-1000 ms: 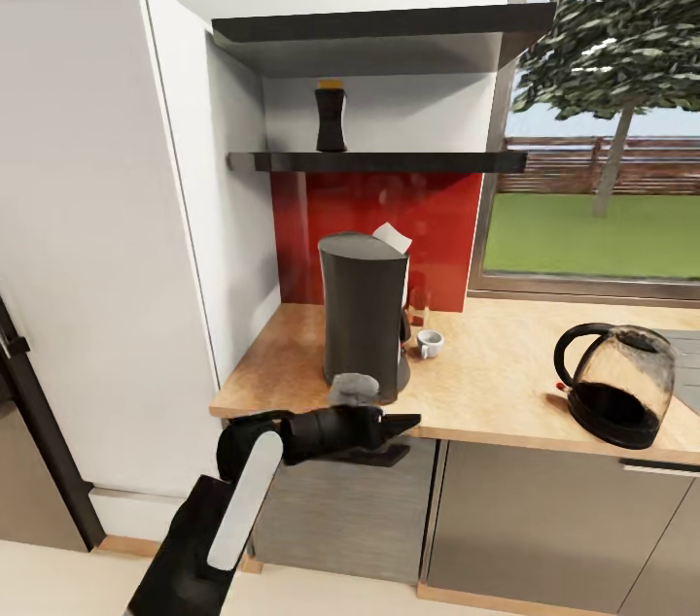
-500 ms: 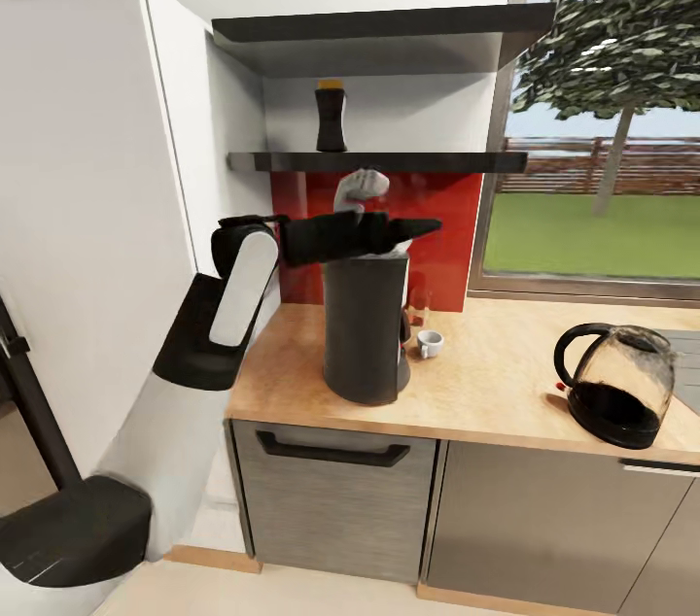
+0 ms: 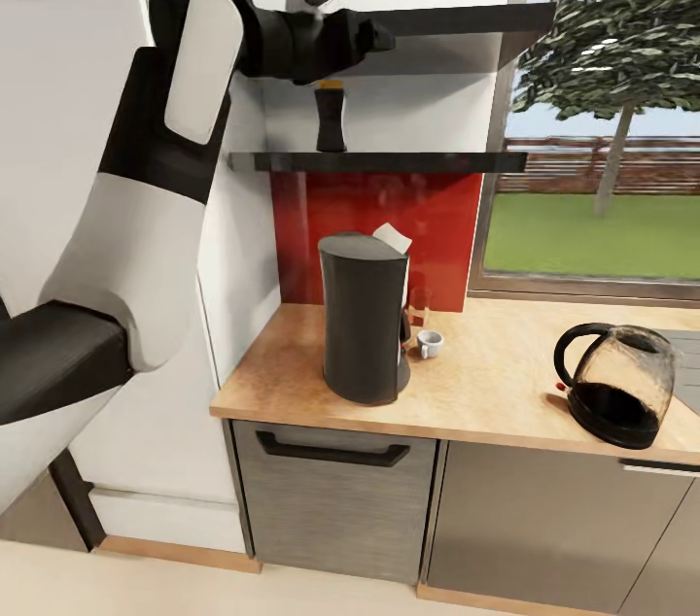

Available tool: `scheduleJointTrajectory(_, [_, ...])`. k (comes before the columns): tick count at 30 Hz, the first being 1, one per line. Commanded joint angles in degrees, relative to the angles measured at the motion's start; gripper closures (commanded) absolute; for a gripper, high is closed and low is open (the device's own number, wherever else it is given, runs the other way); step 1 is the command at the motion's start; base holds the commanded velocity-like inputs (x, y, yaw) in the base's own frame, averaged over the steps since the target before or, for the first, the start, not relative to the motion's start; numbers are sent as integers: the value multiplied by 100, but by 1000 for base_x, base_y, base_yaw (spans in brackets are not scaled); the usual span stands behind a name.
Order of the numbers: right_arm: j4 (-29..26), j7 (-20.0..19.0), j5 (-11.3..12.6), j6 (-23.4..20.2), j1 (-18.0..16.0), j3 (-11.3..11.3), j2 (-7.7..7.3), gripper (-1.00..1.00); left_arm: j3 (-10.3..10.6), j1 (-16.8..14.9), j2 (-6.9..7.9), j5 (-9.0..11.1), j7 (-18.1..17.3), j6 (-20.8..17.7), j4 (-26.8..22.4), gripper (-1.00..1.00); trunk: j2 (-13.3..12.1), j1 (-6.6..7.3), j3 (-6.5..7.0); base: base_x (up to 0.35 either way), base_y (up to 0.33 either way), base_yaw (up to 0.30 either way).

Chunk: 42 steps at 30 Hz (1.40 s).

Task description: Set up a coffee station on the kitchen countertop: keep the coffee maker on the countertop, move the bottle of coffee from the kitchen shelf to the counter next to the coffee maker, place a paper coffee filter on top of the coffee maker, put the saucer next to the coffee maker with the coffee cup on the saucer, and place the electric kettle next to the coffee maker.

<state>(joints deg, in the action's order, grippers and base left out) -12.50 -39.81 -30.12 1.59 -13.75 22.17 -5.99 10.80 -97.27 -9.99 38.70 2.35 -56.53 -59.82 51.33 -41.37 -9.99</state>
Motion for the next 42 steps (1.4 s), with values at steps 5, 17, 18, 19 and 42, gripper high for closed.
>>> scheduleJointTrajectory(5, [144,28,-62,16,-1,46,-55,-100,224,-119,-1,25,1390,-2,68,-100,6,-1,-9,0,0,0])
scheduleJointTrajectory(17, [692,786,-64,16,67,42,-162,-100,1386,-142,-1,23,3248,400,98,-100,6,-1,-9,26,0,0])
scheduleJointTrajectory(18, [701,791,-64,16,86,42,-162,-100,1389,-142,-1,23,3252,408,99,-100,6,-1,-9,205,0,0])
scheduleJointTrajectory(19, [715,797,-66,16,133,42,-163,-100,1391,-140,-1,23,3261,420,100,-100,6,-1,-9,162,0,0])
scheduleJointTrajectory(42, [1071,824,-2101,509,432,46,-156,-100,1409,-136,-1,23,3272,658,322,-100,6,-1,-9,125,0,0])
